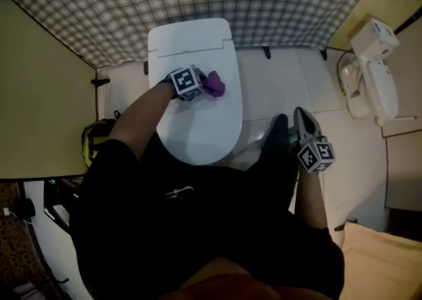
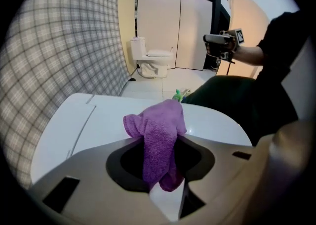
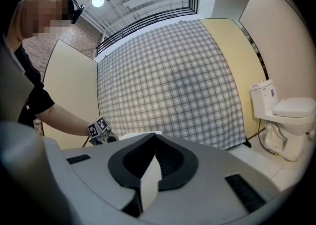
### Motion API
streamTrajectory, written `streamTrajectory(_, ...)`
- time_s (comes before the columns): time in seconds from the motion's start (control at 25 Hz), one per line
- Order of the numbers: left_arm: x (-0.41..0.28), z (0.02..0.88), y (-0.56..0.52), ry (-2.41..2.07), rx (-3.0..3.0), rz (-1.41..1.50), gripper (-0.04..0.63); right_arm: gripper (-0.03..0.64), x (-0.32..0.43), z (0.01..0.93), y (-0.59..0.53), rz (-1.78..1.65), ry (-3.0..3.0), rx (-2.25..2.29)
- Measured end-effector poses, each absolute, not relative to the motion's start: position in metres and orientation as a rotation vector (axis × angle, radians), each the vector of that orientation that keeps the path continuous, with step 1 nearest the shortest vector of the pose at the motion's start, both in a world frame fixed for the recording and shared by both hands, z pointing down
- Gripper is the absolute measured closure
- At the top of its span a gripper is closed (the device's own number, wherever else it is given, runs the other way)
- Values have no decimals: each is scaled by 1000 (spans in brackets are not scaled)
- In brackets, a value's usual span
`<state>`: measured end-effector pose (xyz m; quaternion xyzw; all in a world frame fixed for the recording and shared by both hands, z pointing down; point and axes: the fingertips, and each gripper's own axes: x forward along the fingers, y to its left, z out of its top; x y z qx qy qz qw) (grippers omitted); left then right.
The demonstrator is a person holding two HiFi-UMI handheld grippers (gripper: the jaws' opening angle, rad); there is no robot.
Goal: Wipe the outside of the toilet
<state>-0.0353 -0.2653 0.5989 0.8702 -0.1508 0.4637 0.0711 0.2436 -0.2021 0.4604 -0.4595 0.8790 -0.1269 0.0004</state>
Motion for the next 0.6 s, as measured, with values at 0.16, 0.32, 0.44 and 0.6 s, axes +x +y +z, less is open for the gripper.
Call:
streamTrajectory(0.16, -138, 608, -210, -529, 2566, 1425, 463, 614, 192, 449, -191, -361, 2811, -1394)
streamTrajectory(0.32, -217, 626, -155, -589, 2512, 1408, 463, 614, 142, 438, -180, -317, 2884, -1347)
streamTrajectory(0.44, -244, 636, -130, -584, 2520, 1416, 464, 614, 116, 431, -176, -275, 2927, -1323)
streamTrajectory(0.6, -244, 651, -116, -570, 2540, 1418, 463, 614, 102, 427, -174, -250, 2950, -1328)
